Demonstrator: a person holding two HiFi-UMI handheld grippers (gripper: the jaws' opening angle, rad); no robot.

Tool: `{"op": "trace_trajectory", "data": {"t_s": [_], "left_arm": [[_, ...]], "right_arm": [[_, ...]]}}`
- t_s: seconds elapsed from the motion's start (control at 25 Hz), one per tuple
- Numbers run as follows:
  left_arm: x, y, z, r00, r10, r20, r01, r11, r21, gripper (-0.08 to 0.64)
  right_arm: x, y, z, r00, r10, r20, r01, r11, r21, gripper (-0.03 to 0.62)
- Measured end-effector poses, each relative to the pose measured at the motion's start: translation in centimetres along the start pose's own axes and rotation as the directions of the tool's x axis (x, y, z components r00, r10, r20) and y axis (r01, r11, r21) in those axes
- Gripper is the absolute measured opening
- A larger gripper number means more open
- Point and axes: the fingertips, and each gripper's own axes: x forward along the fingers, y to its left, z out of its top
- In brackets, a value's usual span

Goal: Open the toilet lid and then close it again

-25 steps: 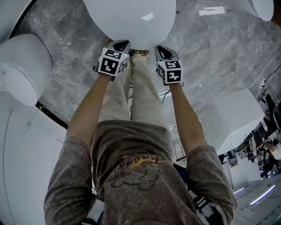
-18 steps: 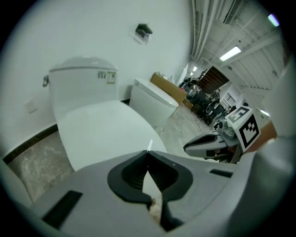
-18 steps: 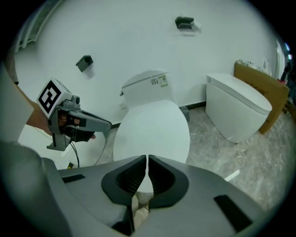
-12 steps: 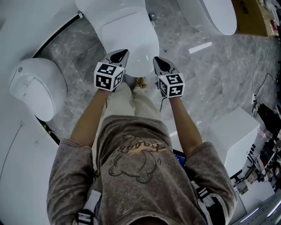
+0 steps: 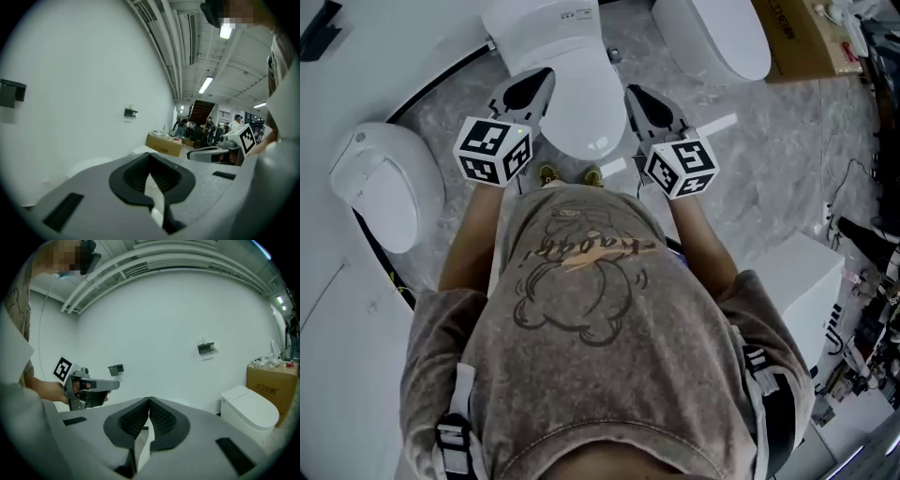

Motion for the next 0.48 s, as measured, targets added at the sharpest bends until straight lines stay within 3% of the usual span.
{"op": "trace_trajectory", "data": {"t_s": [0.24,0.48], "left_arm": [[-4.5,-0.8,0.9,0.995,0.022,0.098,-0.02,1.0,-0.02,0.009],[-4.7,-1.7,-0.1,0.987,0.014,0.161,-0.023,0.998,0.055,0.009]], "right_arm": [[-3.4,1.9,1.9,0.994,-0.039,0.1,0.043,0.998,-0.045,0.028],[-4.6,0.8,1.5,0.986,-0.069,0.154,0.079,0.995,-0.063,0.028]]}}
